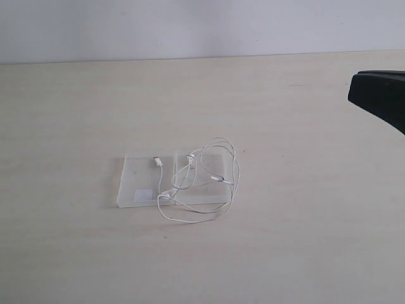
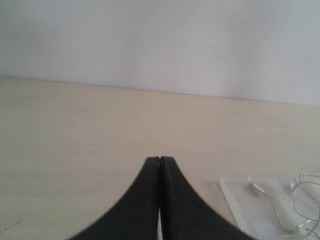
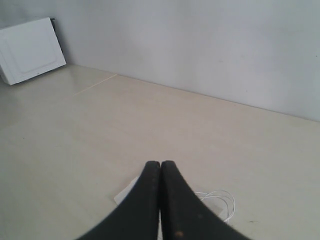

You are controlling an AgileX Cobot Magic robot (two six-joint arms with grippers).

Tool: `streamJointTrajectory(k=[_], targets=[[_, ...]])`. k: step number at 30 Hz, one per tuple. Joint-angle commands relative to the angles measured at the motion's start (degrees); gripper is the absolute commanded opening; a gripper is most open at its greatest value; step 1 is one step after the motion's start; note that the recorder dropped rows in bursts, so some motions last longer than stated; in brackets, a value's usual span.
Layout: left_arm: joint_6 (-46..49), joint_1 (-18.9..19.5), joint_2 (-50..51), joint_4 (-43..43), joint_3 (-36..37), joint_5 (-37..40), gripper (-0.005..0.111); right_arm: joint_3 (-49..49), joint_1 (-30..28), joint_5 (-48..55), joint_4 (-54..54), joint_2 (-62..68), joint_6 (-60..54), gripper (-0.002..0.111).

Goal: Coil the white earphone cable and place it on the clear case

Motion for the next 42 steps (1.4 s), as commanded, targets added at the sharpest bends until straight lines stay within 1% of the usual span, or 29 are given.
streamJointTrajectory(k=[1,4,7,40,42], targets=[[6.53,0.15,-0.29,-3.39,1.63,-0.59,0.000,0.29,0.00,0.22,0.26,-0.24,-0.02,0.000],[10.70,0.15,-0.29,-6.64,1.63,0.99,0.000,0.29,0.00,0.22,0.26,-0.24,-0.02,0.000],[10.70,0.15,-0.29,-8.11,1.63,2.53,0.000,0.29,0.00,0.22,0.26,-0.24,-0.02,0.000],[10.70,0.15,-0.29,-7.85,1.63,2.53,0.000,0.29,0.00,0.22,0.26,-0.24,-0.02,0.000],[10.70,0.15,-0.29,-7.85,1.63,2.53,0.000,0.29,0.00,0.33,0.26,-0.24,-2.77,0.000]])
